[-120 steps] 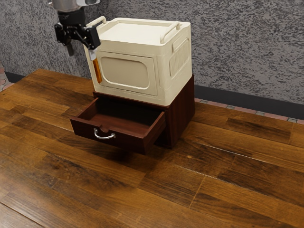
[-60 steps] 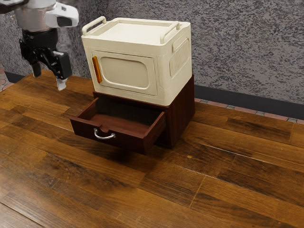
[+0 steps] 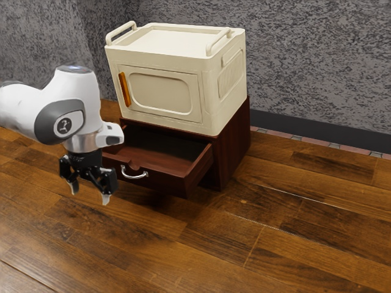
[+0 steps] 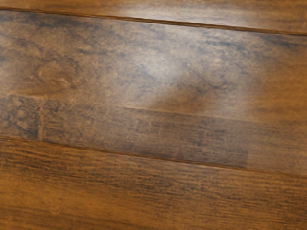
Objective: Push the drawer handle with one arm to close the drawer
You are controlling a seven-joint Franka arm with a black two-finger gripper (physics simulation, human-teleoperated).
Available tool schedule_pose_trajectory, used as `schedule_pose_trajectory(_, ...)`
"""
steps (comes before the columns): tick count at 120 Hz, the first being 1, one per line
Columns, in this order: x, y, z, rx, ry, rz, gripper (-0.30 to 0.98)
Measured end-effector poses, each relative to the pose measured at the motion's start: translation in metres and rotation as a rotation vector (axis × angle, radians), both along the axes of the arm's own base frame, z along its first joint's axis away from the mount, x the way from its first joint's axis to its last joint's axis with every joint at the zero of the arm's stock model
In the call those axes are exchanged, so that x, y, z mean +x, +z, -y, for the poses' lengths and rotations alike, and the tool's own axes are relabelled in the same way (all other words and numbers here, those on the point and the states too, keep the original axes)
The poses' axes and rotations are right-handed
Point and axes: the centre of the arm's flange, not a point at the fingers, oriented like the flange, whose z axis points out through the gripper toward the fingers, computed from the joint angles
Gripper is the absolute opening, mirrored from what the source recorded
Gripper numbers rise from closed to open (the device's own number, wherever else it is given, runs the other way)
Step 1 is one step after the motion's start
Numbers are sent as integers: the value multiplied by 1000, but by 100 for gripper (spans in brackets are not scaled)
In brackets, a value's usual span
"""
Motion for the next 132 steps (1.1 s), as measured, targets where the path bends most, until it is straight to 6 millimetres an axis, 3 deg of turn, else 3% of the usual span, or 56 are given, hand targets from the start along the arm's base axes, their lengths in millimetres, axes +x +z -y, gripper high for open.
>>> schedule_pose_trajectory(11,9,-18,-1,-8,6,36,60)
schedule_pose_trajectory(23,20,-26,-8,-3,8,80,35)
schedule_pose_trajectory(35,34,-28,-10,-6,-6,122,15)
schedule_pose_trajectory(50,58,-33,-8,-17,-31,157,2)
schedule_pose_trajectory(79,84,-38,-5,-32,-67,198,-7)
schedule_pose_trajectory(132,127,-40,0,-41,-118,227,-10)
